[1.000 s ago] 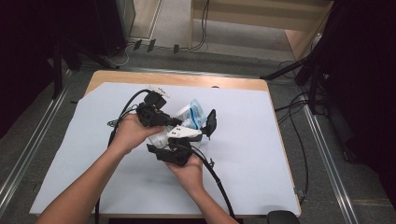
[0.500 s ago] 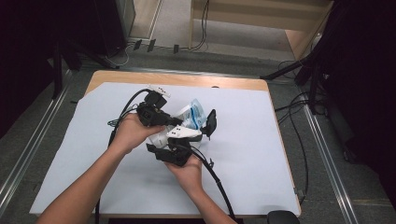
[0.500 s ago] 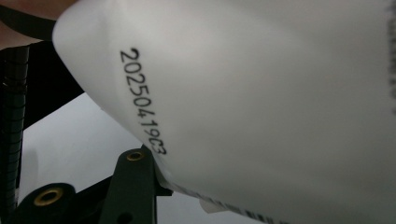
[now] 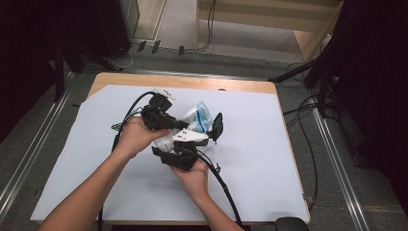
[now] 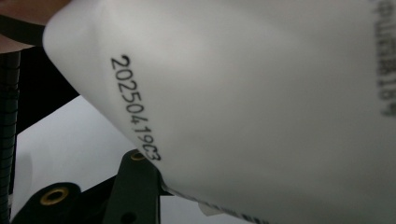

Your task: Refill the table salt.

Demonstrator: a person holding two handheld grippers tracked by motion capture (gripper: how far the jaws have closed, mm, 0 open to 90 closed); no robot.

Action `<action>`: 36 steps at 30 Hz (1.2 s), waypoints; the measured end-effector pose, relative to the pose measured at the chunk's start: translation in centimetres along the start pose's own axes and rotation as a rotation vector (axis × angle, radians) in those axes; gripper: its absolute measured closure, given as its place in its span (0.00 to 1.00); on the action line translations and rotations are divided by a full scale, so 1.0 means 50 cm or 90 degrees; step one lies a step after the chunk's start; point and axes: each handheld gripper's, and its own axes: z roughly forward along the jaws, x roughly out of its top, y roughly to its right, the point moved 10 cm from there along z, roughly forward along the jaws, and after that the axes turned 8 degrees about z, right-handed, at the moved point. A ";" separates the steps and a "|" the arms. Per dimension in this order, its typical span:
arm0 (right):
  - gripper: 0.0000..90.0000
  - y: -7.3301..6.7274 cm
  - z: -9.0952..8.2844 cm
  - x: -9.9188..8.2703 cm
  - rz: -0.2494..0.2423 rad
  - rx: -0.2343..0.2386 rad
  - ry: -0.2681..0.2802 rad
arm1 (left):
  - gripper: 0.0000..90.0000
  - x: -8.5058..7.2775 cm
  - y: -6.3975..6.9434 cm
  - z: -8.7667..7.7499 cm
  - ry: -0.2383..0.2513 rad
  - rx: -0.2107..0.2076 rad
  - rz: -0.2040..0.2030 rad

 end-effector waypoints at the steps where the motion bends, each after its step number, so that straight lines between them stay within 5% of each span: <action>1: 0.67 -0.001 0.000 0.000 -0.001 0.001 0.000 | 1.00 0.000 0.000 -0.001 0.002 -0.002 0.001; 10: 0.67 0.000 -0.003 0.000 -0.012 -0.003 -0.001 | 1.00 0.002 -0.002 -0.003 0.005 -0.005 -0.006; 27: 0.68 -0.003 0.002 0.003 0.019 0.016 0.003 | 1.00 0.003 -0.005 0.000 -0.016 0.003 -0.008; 36: 0.67 -0.004 0.003 0.000 -0.009 0.005 -0.006 | 1.00 0.006 -0.003 0.000 -0.020 0.006 -0.010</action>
